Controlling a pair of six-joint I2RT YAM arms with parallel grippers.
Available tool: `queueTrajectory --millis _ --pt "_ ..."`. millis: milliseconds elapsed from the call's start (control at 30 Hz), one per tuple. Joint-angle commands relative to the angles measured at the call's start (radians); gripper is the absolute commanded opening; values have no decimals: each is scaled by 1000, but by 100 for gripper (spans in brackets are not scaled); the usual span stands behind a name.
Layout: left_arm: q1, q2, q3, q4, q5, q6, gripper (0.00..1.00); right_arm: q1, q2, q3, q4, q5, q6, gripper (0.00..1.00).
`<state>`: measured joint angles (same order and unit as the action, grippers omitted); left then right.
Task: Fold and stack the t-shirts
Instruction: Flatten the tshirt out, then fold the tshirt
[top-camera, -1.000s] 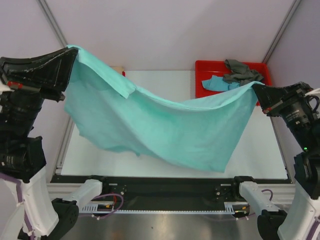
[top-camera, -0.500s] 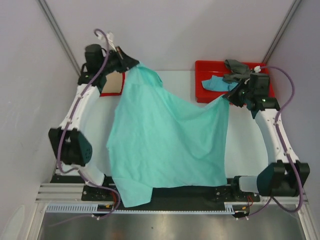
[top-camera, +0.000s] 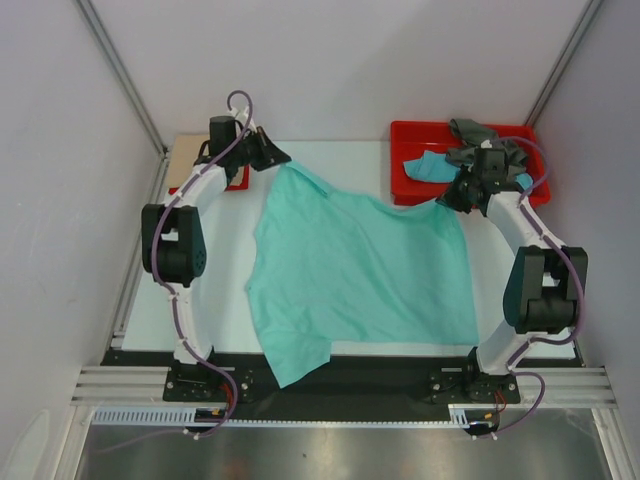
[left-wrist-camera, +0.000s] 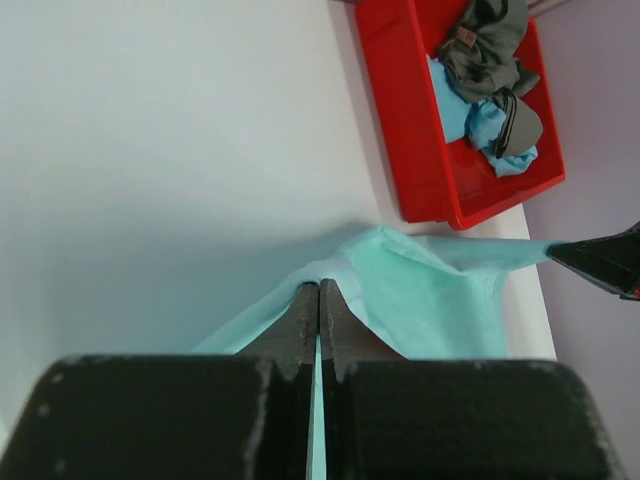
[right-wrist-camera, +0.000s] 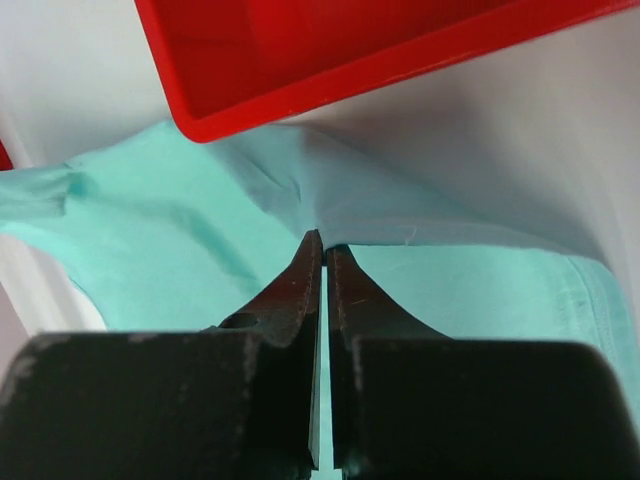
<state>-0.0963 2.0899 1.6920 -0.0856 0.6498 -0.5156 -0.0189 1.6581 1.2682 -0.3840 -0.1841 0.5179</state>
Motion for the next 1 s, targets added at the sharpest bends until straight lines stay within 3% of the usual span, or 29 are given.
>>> queueTrajectory --millis 0,267,967 --pt "10 13 93 73 43 -3 0 -9 15 77 24 12 -45 0" --pt "9 -68 -18 17 36 9 0 -29 12 103 -84 32 -59 0" --pt "-40 -548 -521 -120 -15 23 0 -79 -83 43 -294 -8 -125 0"
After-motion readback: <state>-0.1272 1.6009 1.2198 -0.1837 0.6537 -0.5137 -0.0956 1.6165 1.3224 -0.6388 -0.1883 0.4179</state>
